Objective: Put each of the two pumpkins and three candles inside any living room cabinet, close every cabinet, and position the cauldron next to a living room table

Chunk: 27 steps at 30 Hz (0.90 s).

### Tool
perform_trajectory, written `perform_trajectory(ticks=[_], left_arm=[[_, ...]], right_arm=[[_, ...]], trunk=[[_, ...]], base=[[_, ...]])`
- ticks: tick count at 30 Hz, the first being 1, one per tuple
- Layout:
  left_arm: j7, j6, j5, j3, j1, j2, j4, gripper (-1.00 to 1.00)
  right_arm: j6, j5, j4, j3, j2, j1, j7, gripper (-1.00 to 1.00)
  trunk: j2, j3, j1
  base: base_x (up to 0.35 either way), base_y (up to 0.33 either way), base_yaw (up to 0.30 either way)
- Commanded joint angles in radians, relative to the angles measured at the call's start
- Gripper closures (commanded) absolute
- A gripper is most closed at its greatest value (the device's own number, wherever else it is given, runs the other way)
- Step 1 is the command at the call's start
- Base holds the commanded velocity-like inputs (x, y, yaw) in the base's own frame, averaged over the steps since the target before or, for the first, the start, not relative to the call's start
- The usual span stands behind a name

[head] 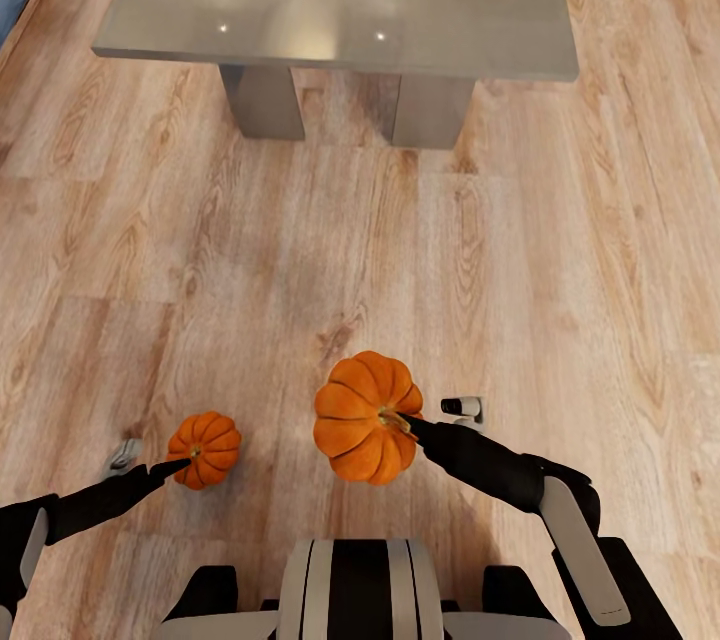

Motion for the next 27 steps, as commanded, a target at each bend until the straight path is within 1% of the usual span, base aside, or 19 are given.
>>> perform_trajectory(ticks=[1, 6, 10, 15, 20, 27], left_arm=[[0.000, 0.000, 0.000, 0.000, 0.000, 0.000, 0.000, -1.00], [0.000, 0.000, 0.000, 0.000, 0.000, 0.000, 0.000, -1.00], [0.000, 0.000, 0.000, 0.000, 0.000, 0.000, 0.000, -1.00], [0.000, -0.001, 0.000, 0.000, 0.000, 0.000, 0.000, -1.00], [0.000, -0.001, 0.000, 0.000, 0.000, 0.000, 0.000, -1.00], [0.000, -0.002, 0.000, 0.000, 0.000, 0.000, 0.000, -1.00]], right_arm=[[0.002, -0.004, 0.000, 0.000, 0.000, 0.000, 0.001, 1.00], [0.002, -0.004, 0.000, 0.000, 0.000, 0.000, 0.001, 1.00], [0.001, -0.003, 0.000, 0.000, 0.000, 0.000, 0.001, 1.00], [0.000, -0.003, 0.000, 0.000, 0.000, 0.000, 0.001, 1.00], [0.000, -0.003, 0.000, 0.000, 0.000, 0.000, 0.001, 1.00], [0.000, -0.002, 0.000, 0.000, 0.000, 0.000, 0.001, 1.00]], trunk=[[0.000, 0.000, 0.000], [0.000, 0.000, 0.000], [0.000, 0.000, 0.000], [0.000, 0.000, 0.000], [0.000, 0.000, 0.000], [0.000, 0.000, 0.000]], base=[[0.000, 0.000, 0.000], [0.000, 0.000, 0.000], [0.000, -0.121, 0.000], [0.000, -0.031, 0.000], [0.140, -0.003, 0.000], [0.024, 0.000, 0.000]])
